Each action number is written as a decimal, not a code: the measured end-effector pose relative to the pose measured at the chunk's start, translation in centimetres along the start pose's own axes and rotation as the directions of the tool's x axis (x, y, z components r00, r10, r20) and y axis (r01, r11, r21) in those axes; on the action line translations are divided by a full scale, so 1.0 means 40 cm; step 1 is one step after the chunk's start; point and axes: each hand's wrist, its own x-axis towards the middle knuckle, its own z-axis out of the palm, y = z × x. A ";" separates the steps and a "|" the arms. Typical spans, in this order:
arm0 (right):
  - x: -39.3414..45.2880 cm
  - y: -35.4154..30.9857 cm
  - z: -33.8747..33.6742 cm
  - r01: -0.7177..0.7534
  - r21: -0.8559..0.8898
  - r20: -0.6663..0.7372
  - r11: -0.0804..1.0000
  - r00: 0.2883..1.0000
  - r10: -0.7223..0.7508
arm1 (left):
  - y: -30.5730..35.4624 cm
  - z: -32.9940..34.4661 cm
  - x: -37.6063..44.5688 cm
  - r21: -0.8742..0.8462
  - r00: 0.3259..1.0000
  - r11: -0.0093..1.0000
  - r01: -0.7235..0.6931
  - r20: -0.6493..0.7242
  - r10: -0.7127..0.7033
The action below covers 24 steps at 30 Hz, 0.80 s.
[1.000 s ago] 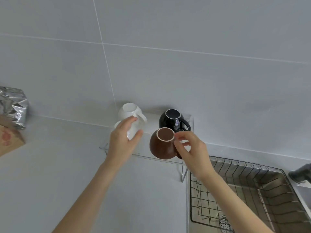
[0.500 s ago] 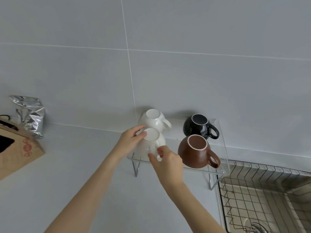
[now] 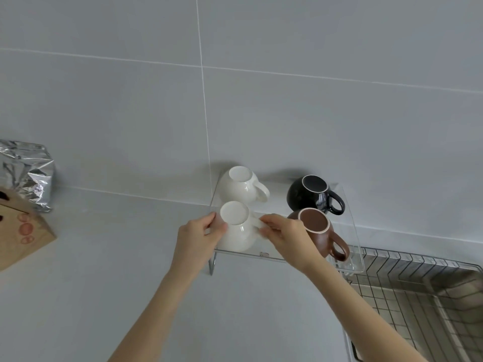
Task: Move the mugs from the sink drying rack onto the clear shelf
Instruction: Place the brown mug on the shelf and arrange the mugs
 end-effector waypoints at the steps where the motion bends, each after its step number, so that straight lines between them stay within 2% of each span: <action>1: 0.006 -0.002 0.002 0.020 -0.031 -0.001 0.999 1.000 -0.020 | 0.000 0.002 -0.009 -0.005 1.000 1.000 -0.003 -0.013 0.003; 4: 0.013 -0.005 0.011 0.043 -0.079 -0.020 0.996 0.999 -0.044 | 0.006 0.010 -0.022 -0.030 0.998 0.999 0.039 -0.048 -0.040; 12: 0.012 -0.010 0.021 0.069 -0.150 -0.024 0.986 0.997 -0.074 | 0.011 0.022 -0.042 0.029 0.997 0.998 0.047 -0.066 -0.045; 24: 0.006 -0.010 0.027 0.036 -0.129 -0.057 0.991 0.997 -0.043 | 0.008 0.027 -0.050 0.062 0.993 0.997 0.052 -0.112 -0.045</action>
